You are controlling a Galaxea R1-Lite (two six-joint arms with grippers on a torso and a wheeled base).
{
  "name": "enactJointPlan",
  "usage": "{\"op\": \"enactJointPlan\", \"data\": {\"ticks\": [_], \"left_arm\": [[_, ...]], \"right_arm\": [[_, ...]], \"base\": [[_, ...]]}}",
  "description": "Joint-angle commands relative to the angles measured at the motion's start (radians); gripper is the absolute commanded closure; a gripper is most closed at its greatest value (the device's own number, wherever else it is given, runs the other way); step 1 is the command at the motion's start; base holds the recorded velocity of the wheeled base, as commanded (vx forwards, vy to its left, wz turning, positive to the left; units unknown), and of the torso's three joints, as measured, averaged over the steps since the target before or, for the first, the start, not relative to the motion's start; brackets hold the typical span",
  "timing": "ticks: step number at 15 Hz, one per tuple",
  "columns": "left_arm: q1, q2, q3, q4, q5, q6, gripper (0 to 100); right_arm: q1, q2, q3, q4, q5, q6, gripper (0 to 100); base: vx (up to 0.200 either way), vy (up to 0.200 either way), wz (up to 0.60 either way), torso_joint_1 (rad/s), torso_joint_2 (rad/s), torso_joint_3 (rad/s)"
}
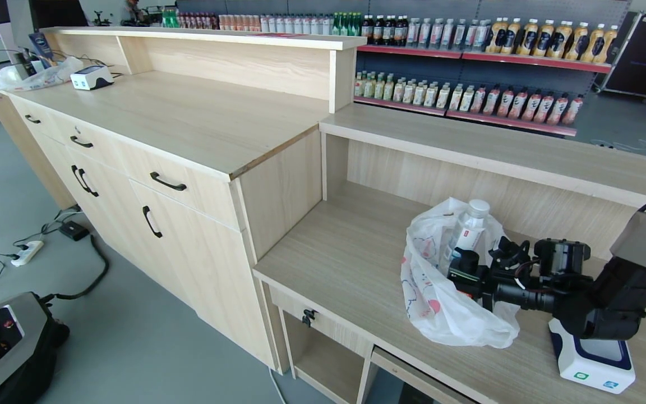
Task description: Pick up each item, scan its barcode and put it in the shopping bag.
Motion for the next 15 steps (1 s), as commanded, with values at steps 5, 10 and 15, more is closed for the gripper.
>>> {"op": "enactJointPlan", "data": {"ticks": [5, 10, 15], "left_arm": [[0.0, 0.0, 0.0, 0.0, 0.0, 0.0, 0], [0.0, 0.0, 0.0, 0.0, 0.0, 0.0, 0], [0.0, 0.0, 0.0, 0.0, 0.0, 0.0, 0]], "right_arm": [[-0.002, -0.026, 0.003, 0.012, -0.005, 0.012, 0], [-0.003, -0.147, 0.021, 0.023, 0.0, 0.071, 0], [-0.023, -0.347, 0.031, 0.115, -0.034, 0.098, 0]], "base": [[0.0, 0.0, 0.0, 0.0, 0.0, 0.0], [0.0, 0.0, 0.0, 0.0, 0.0, 0.0], [0.0, 0.0, 0.0, 0.0, 0.0, 0.0]]}}
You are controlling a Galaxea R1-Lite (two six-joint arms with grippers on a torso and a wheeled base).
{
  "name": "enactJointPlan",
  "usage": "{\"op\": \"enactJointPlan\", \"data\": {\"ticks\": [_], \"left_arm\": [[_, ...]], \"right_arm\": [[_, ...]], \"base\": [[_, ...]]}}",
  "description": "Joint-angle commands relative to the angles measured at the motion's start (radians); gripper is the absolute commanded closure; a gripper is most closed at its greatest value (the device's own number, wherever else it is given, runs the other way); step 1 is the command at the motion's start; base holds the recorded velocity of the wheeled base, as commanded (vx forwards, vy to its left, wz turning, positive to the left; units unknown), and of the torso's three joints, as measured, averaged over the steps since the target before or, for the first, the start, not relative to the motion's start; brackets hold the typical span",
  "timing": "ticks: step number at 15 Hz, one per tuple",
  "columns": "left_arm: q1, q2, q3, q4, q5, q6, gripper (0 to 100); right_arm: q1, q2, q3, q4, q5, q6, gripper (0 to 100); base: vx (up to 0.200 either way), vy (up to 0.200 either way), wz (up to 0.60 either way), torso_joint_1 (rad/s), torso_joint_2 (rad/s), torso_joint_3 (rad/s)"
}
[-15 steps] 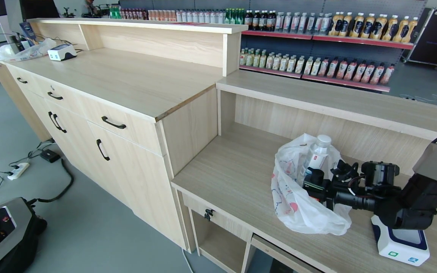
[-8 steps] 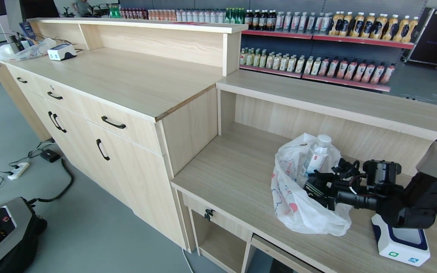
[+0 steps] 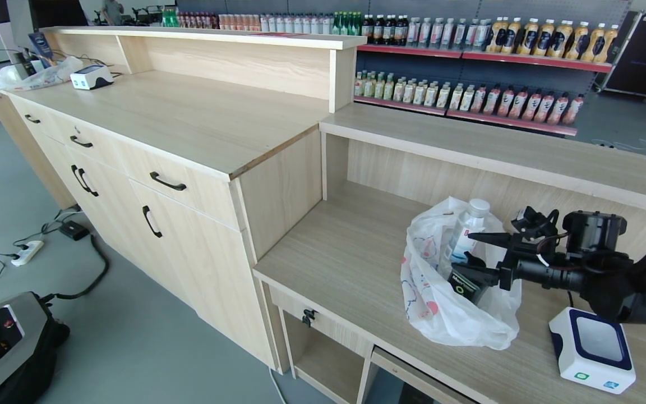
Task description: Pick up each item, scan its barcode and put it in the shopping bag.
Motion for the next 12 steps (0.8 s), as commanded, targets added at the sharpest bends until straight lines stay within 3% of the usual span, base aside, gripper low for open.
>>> {"op": "enactJointPlan", "data": {"ticks": [1, 4, 8, 10, 12], "left_arm": [[0.001, 0.0, 0.0, 0.0, 0.0, 0.0, 0], [-0.001, 0.0, 0.0, 0.0, 0.0, 0.0, 0], [0.001, 0.0, 0.0, 0.0, 0.0, 0.0, 0], [0.001, 0.0, 0.0, 0.0, 0.0, 0.0, 0], [0.001, 0.0, 0.0, 0.0, 0.0, 0.0, 0]], "right_arm": [[-0.008, -0.26, 0.043, 0.104, -0.072, -0.001, 0], [-0.055, -0.601, 0.064, 0.337, -0.234, -0.007, 0], [-0.193, -0.769, 0.055, 0.363, -0.299, -0.103, 0], [-0.242, -0.848, 0.04, 0.446, -0.472, -0.096, 0], [-0.236, -0.938, -0.08, 0.699, -0.695, -0.004, 0]], "base": [[0.0, 0.0, 0.0, 0.0, 0.0, 0.0], [0.0, 0.0, 0.0, 0.0, 0.0, 0.0], [0.0, 0.0, 0.0, -0.013, 0.03, 0.02], [0.0, 0.0, 0.0, -0.129, 0.32, 0.19], [0.0, 0.0, -0.6, -0.183, 0.47, 0.271]]}}
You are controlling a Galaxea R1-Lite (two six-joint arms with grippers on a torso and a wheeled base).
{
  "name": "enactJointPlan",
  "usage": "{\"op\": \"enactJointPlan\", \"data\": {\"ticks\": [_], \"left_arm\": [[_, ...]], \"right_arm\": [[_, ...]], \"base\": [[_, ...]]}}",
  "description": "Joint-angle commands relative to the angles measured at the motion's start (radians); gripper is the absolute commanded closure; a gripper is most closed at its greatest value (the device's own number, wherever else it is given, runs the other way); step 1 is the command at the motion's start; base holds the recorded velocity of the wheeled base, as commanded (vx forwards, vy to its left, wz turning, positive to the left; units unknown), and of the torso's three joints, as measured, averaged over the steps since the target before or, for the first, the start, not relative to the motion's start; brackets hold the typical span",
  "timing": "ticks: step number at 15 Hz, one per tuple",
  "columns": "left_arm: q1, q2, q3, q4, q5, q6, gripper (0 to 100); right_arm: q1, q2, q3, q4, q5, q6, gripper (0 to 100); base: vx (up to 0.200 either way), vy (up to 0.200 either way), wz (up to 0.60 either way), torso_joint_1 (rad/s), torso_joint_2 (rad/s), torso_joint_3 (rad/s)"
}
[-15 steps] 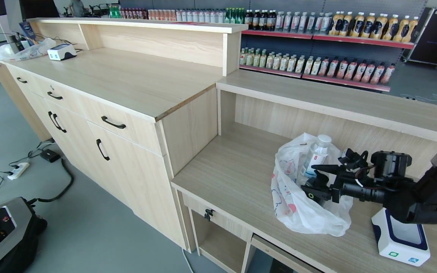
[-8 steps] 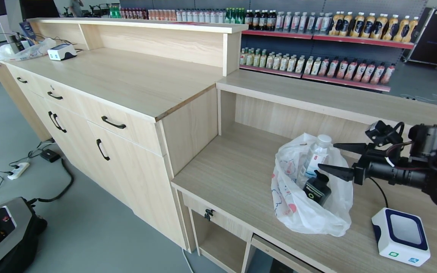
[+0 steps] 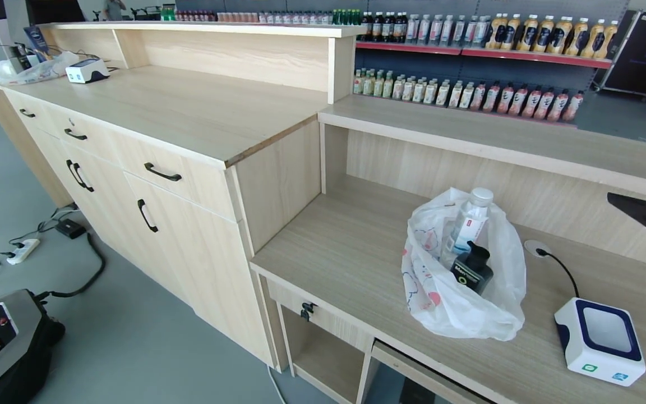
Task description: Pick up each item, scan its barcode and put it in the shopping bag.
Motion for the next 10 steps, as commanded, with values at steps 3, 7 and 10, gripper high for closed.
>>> {"op": "enactJointPlan", "data": {"ticks": [3, 7, 10], "left_arm": [[-0.002, 0.0, 0.0, 0.0, 0.0, 0.0, 0], [0.0, 0.0, 0.0, 0.0, 0.0, 0.0, 0], [0.0, 0.0, 0.0, 0.0, 0.0, 0.0, 0]], "right_arm": [[0.003, -0.185, -0.356, 0.472, -0.285, 0.185, 0], [-0.004, -0.248, -0.393, 0.56, -0.308, 0.192, 0], [-0.053, -0.298, -0.324, 0.57, -0.311, 0.162, 0]], "base": [[0.0, 0.0, -0.4, -0.209, 0.56, 0.336], [0.0, 0.0, 0.0, -0.2, 0.53, 0.334], [0.0, 0.0, 0.0, -0.17, 0.52, 0.339]]}}
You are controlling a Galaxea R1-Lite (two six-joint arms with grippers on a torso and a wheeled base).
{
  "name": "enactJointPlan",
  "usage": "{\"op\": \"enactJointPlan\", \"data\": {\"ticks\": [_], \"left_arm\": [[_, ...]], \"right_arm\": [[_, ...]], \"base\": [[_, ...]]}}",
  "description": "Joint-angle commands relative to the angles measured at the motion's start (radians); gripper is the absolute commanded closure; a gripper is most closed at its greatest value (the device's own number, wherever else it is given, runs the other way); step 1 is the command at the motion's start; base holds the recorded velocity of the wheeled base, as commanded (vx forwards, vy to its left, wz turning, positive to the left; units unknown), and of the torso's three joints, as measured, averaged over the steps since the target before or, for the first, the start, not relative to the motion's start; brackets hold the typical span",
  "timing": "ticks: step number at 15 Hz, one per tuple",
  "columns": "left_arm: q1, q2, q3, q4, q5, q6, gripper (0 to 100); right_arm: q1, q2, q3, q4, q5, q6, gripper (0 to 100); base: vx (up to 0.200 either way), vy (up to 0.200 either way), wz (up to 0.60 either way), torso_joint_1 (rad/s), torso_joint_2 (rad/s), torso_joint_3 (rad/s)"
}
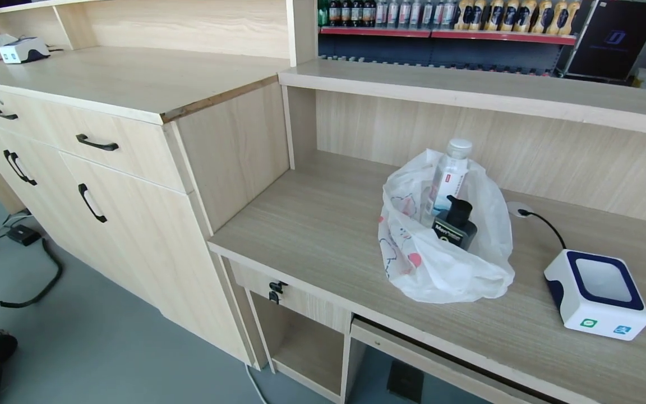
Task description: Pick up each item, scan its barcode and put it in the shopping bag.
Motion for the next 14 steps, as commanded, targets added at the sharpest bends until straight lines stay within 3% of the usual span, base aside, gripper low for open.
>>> {"op": "enactJointPlan", "data": {"ticks": [1, 5, 12, 14], "left_arm": [[0.001, 0.0, 0.0, 0.0, 0.0, 0.0, 0], [0.001, 0.0, 0.0, 0.0, 0.0, 0.0, 0], [-0.001, 0.0, 0.0, 0.0, 0.0, 0.0, 0], [0.001, 0.0, 0.0, 0.0, 0.0, 0.0, 0]], "right_arm": [[-0.018, -0.053, 0.045, -0.003, -0.001, -0.027, 0], [-0.041, -0.074, 0.034, -0.008, -0.002, -0.086, 0], [-0.046, -0.09, -0.001, 0.043, -0.002, -0.064, 0], [-0.04, -0.122, 0.049, 0.081, -0.059, -0.015, 0]], "base": [[0.0, 0.0, 0.0, -0.119, 0.38, 0.261], [0.0, 0.0, 0.0, -0.031, 0.11, 0.071], [0.0, 0.0, -0.6, 0.0, 0.01, 0.008], [0.0, 0.0, -0.6, 0.0, 0.0, 0.002]]}}
